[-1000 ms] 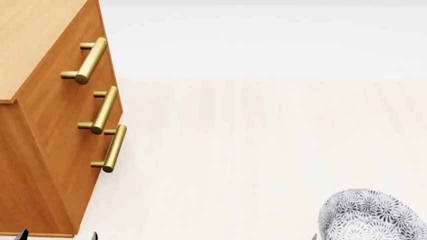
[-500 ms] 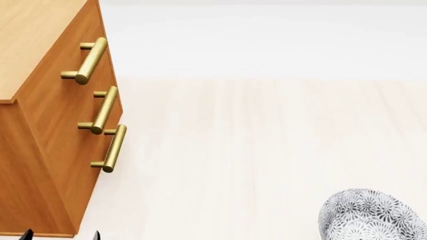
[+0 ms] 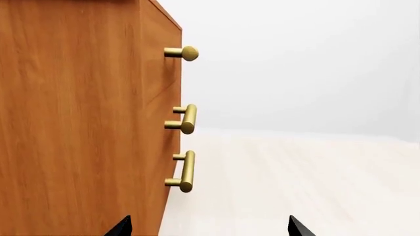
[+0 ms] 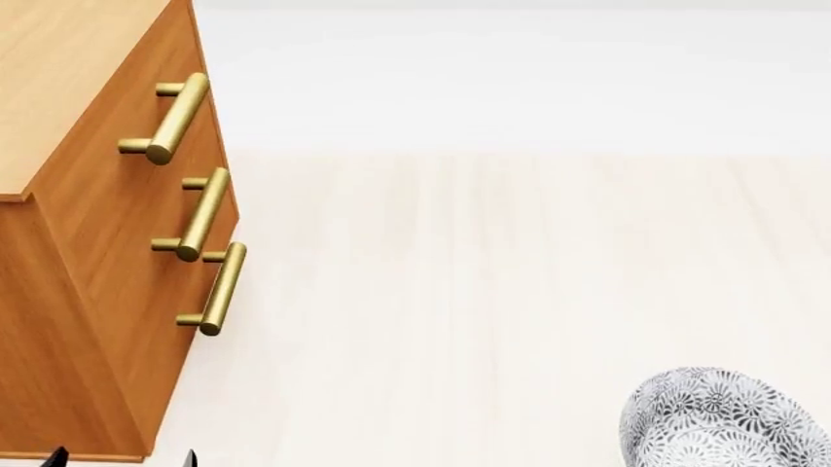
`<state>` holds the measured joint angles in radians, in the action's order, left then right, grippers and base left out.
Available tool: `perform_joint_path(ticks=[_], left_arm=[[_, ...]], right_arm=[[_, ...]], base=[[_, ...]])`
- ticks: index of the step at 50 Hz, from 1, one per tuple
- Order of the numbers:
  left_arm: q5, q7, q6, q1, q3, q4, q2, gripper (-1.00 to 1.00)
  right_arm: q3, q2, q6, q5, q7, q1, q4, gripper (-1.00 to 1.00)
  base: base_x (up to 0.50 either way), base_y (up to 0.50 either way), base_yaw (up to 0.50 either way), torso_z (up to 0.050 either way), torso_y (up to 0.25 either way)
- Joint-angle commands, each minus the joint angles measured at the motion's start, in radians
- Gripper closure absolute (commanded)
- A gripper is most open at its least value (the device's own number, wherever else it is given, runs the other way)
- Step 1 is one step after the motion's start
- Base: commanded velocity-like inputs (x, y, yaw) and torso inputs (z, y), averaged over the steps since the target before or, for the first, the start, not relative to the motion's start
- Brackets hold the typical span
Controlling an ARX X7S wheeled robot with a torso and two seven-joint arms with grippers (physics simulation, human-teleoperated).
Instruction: Put the bowl on top of the cabinet.
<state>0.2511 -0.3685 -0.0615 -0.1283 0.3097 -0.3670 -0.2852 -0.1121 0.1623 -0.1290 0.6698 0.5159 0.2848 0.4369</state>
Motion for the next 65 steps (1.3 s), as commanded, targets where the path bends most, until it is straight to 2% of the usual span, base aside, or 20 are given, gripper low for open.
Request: perform_joint_path(ticks=[1, 10, 36, 65], left_arm=[[0.006, -0.002, -0.001, 0.002, 0.003, 0.002, -0.004, -1.0], [0.009, -0.005, 0.0, 0.001, 0.006, 0.0, -0.006, -1.0], [0.011, -0.007, -0.005, 0.015, 0.023, 0.014, -0.011, -1.0], [0.011, -0.018, -0.005, 0.02, 0.033, 0.017, -0.019, -1.0]], right_arm=[[-0.045, -0.018, -0.029, 0.1, 0.017, 0.001, -0.031, -1.0], [-0.048, 0.01, 0.027, 0.181, 0.051, -0.028, -0.065, -1.0], [-0.003, 0.075, 0.143, 0.225, 0.091, -0.133, -0.16, -1.0], [0.037, 0.096, 0.216, 0.25, 0.09, -0.276, -0.341, -1.0]], base=[[0.0, 0.0, 0.0, 0.0, 0.0], [0.0, 0.0, 0.0, 0.0, 0.0], [0.0, 0.0, 0.0, 0.0, 0.0], [0.0, 0.0, 0.0, 0.0, 0.0]])
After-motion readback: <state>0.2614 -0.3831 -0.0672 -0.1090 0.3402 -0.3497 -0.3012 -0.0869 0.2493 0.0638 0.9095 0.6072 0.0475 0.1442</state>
